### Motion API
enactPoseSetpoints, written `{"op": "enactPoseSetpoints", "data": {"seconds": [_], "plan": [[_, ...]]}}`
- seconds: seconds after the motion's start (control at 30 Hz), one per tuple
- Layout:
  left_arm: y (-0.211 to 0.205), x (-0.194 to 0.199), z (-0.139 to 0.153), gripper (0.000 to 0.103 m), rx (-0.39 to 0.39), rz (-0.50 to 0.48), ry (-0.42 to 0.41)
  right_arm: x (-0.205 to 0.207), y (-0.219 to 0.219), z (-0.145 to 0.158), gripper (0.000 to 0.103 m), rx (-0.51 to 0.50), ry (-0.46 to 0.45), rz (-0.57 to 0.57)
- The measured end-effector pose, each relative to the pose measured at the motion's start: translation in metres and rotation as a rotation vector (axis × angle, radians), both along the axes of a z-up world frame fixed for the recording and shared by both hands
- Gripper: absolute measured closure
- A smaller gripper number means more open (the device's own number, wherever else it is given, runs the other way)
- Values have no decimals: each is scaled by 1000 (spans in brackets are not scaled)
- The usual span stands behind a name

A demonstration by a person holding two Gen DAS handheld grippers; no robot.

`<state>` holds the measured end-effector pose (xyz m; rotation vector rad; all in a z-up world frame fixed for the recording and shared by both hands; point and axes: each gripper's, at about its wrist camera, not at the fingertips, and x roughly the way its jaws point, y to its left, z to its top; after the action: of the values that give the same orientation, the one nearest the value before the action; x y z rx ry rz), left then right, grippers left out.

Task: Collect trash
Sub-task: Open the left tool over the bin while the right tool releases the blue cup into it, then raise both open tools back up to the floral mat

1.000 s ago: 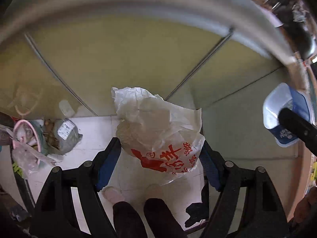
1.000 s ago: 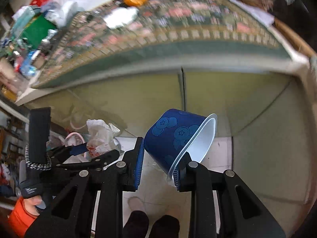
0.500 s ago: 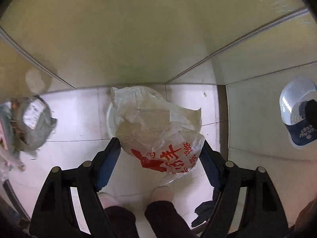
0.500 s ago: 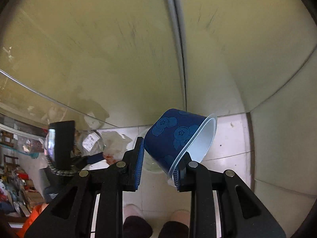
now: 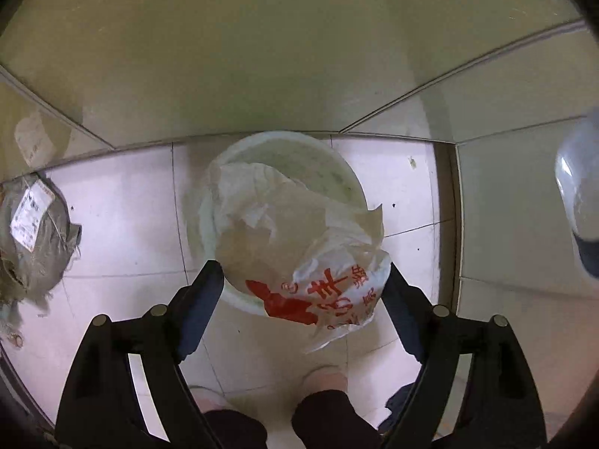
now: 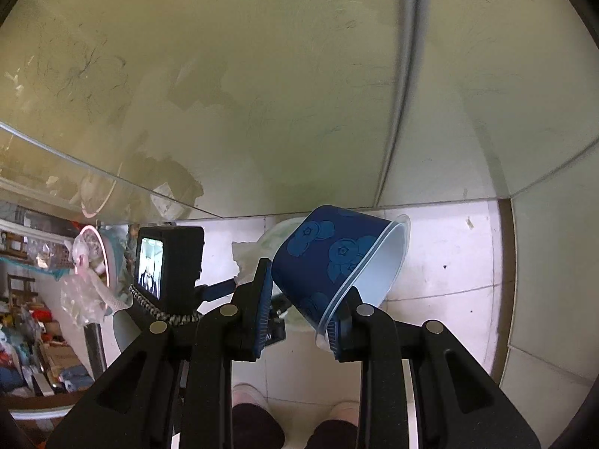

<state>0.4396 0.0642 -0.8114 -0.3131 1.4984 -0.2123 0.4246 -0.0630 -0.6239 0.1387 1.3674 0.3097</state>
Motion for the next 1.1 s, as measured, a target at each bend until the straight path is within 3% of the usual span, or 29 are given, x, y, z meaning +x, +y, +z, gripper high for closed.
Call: {"op": "enactPoseSetpoints", "data": {"seconds": [0.17, 0.33, 0.6, 0.7, 0.83, 0.97, 1.1], "plan": [[2, -8, 7, 17, 39, -20, -85, 6, 5, -1, 79, -1, -15, 27], [3, -14, 9, 13, 31, -29, -135, 7, 12, -5, 79, 6, -17, 31], [27, -36, 21, 13, 125, 13, -136, 5, 24, -18, 79, 31, 18, 29], [54, -57, 36, 13, 146, 50, -115, 5, 31, -26, 76, 62, 60, 36], [79, -75, 59, 13, 147, 104, -102, 2, 43, -30, 57, 48, 101, 49], [89, -80, 95, 13, 165, 140, -130, 0, 47, -18, 56, 19, 98, 58], [87, -77, 143, 13, 158, 154, -164, -1, 42, 13, 56, 4, 92, 47]]}}
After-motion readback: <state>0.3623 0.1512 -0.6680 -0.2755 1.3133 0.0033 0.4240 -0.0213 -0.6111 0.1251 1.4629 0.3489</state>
